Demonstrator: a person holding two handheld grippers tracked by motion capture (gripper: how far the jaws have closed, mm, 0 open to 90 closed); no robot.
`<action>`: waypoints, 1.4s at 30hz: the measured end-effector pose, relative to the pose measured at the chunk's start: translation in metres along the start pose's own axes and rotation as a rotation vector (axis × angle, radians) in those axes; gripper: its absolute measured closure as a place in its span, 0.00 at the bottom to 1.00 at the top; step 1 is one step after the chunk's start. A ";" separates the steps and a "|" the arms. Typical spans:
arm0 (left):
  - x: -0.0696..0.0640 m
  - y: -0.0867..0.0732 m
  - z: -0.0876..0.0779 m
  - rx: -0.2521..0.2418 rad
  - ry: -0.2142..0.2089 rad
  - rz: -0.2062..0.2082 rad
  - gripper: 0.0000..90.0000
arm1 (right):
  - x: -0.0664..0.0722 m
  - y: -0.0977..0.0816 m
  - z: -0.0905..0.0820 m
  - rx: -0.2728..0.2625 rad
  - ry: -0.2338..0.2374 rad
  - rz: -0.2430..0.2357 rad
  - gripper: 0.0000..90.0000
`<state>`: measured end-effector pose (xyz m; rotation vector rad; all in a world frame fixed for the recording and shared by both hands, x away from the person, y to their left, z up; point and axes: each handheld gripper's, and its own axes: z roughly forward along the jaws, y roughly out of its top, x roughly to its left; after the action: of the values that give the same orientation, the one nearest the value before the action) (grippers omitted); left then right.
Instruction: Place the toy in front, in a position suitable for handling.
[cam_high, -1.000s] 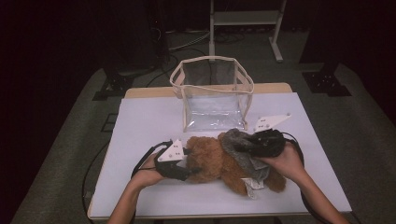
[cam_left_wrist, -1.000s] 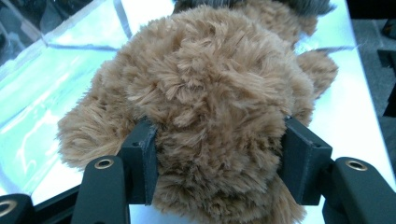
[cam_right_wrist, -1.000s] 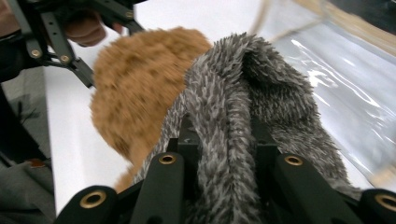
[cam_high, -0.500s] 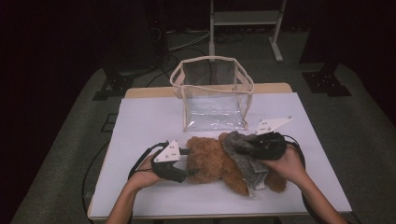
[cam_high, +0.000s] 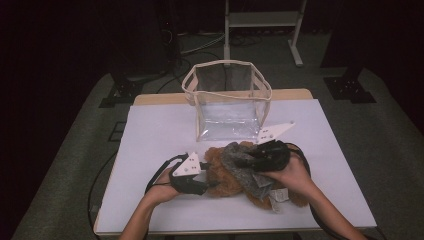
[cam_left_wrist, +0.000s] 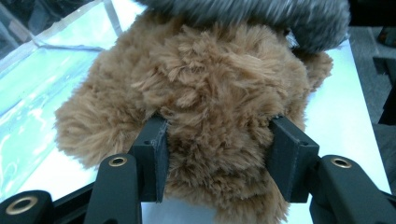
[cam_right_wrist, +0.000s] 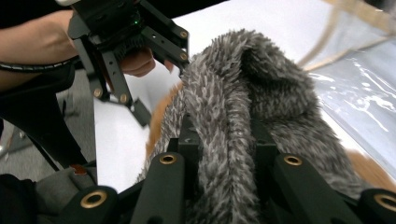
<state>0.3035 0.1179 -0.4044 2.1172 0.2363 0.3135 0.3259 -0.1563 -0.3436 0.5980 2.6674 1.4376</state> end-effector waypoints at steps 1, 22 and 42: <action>-0.001 0.002 0.001 0.005 0.003 0.006 0.51 | 0.001 0.005 0.006 0.011 -0.005 -0.015 0.80; -0.001 0.001 0.000 0.028 -0.001 0.052 0.48 | -0.016 0.032 0.040 0.093 -0.072 -0.007 0.81; 0.009 -0.006 -0.002 0.034 0.067 -0.024 0.32 | 0.008 -0.008 0.011 0.044 -0.098 -0.037 0.81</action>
<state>0.3109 0.1254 -0.4072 2.1379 0.3081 0.3690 0.3192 -0.1483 -0.3554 0.6025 2.6261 1.3086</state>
